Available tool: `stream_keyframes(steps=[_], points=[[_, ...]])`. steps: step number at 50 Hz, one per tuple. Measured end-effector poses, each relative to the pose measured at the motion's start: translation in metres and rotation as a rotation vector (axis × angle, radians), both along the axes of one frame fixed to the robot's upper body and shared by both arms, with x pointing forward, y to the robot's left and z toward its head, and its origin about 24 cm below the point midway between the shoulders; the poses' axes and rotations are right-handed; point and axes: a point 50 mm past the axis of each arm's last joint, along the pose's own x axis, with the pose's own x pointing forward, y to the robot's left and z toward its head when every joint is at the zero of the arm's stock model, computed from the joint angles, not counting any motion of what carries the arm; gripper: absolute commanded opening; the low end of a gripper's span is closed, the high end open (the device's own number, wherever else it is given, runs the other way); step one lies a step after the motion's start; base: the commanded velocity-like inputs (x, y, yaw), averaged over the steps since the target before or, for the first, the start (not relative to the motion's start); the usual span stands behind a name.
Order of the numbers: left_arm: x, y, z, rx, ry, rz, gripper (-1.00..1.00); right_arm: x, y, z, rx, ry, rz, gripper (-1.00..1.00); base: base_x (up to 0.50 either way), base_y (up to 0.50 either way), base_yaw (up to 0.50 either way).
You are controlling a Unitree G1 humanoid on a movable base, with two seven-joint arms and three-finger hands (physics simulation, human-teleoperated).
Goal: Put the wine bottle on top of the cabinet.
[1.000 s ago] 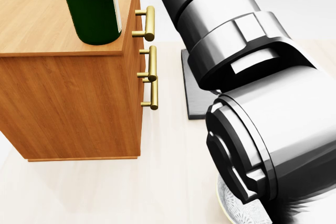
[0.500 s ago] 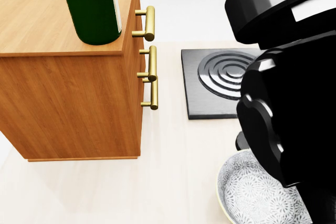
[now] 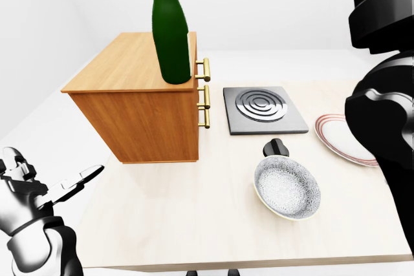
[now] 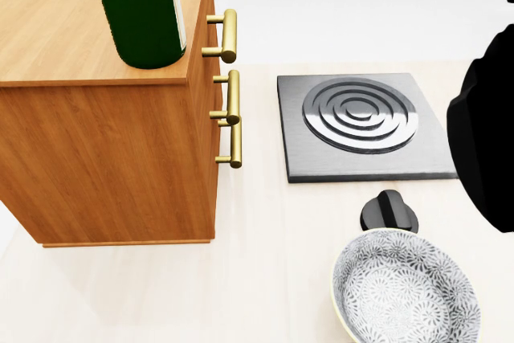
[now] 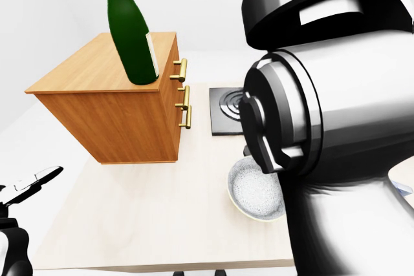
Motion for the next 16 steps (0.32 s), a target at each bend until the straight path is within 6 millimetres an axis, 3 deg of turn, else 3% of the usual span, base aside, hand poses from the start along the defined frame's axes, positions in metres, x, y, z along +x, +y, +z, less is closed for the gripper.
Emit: stream_keyframes(steps=[16], points=[[0.001,-0.001,-0.001,-0.002,0.006,-0.003,1.00,-0.003,-0.026,0.009,0.073,-0.020,-0.054,1.00,0.00,0.00,0.00]])
